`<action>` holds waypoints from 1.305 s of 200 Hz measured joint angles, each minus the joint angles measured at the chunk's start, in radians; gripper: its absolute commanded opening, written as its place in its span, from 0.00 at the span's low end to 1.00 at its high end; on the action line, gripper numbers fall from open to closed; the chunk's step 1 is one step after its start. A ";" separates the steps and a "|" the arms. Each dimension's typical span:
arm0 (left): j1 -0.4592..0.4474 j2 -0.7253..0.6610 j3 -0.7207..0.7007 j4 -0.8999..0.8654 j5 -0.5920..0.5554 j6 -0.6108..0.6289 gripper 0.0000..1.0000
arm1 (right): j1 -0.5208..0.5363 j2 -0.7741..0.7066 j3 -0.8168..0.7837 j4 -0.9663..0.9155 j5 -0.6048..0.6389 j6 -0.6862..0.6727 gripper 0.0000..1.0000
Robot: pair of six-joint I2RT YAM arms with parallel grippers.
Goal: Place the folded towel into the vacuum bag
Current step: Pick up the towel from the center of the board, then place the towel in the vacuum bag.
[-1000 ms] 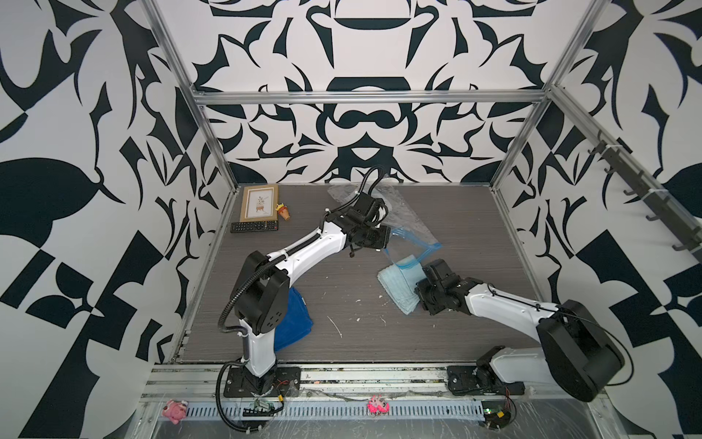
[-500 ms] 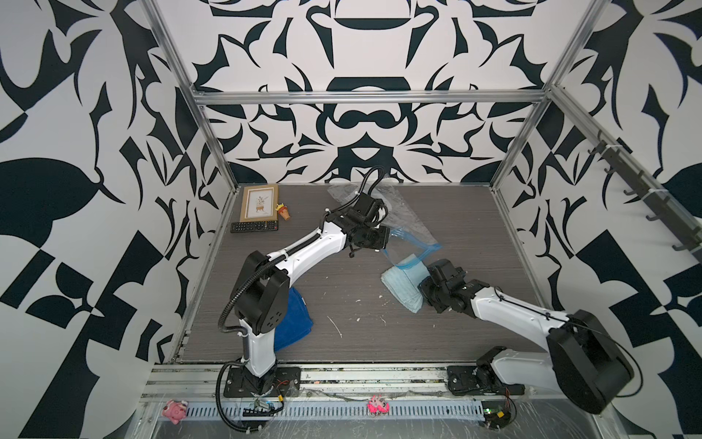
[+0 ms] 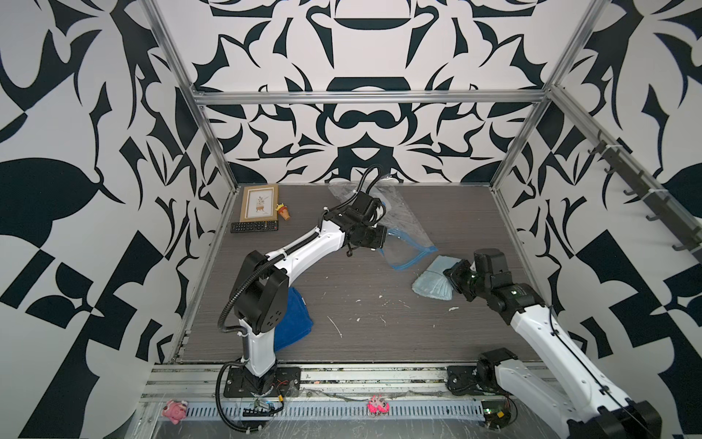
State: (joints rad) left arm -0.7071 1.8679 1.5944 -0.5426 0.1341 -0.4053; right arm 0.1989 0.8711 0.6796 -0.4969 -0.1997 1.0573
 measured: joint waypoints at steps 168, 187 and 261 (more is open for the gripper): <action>-0.013 0.046 0.122 -0.047 -0.011 -0.011 0.00 | -0.056 0.108 0.026 0.432 -0.565 0.133 0.00; -0.020 0.046 0.123 -0.048 -0.011 -0.006 0.00 | -0.082 0.154 -0.005 0.505 -0.570 0.179 0.00; -0.039 0.046 0.122 -0.057 -0.011 0.009 0.00 | -0.238 0.258 -0.065 0.663 -0.570 0.309 0.00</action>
State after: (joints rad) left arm -0.7460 1.9141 1.7168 -0.5999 0.1234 -0.3962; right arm -0.0387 1.1290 0.6147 0.1665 -0.7700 1.3663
